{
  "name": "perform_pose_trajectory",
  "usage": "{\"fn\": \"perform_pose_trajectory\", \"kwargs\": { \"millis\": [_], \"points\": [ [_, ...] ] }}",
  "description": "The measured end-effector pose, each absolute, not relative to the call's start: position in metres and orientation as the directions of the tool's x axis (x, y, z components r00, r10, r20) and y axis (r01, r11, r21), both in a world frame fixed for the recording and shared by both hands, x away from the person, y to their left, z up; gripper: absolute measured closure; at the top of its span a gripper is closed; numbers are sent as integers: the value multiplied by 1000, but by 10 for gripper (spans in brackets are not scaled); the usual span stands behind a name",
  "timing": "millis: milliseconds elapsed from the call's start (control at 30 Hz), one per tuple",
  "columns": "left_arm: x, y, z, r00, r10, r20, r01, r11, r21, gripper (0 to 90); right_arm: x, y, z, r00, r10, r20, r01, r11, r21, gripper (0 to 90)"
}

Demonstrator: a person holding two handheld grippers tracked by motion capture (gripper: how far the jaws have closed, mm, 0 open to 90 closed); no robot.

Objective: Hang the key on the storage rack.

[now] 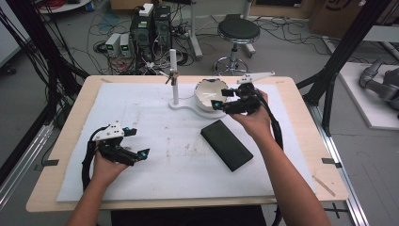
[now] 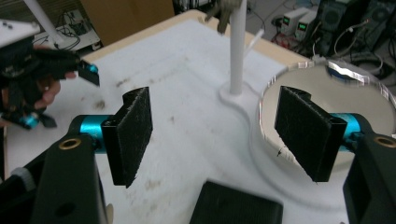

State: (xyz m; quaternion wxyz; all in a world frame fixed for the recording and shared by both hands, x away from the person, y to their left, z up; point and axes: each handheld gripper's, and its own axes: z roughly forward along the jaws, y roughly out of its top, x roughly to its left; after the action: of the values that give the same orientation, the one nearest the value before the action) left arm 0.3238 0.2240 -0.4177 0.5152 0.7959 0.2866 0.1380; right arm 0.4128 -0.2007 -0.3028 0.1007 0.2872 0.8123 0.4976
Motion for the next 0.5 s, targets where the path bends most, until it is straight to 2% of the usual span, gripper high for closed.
{"fn": "perform_pose_trajectory", "kwargs": {
  "millis": [200, 300, 367, 500],
  "points": [
    [325, 222, -416, 802, 592, -77, 311, -304, 900, 18, 389, -223, -325, -802, 585, 120, 383, 350, 855, 287],
    [324, 220, -415, 802, 593, -78, 310, -299, 902, 18, 372, -238, -337, -793, 604, 72, 348, 353, 869, 285],
    [325, 219, -416, 802, 592, -77, 310, -303, 901, 18, 354, -253, -347, -775, 632, 33, 307, 330, 893, 226],
    [326, 215, -416, 802, 592, -78, 311, -303, 901, 18, 336, -274, -362, -749, 660, 62, 304, 259, 917, 204]
  ]
}}
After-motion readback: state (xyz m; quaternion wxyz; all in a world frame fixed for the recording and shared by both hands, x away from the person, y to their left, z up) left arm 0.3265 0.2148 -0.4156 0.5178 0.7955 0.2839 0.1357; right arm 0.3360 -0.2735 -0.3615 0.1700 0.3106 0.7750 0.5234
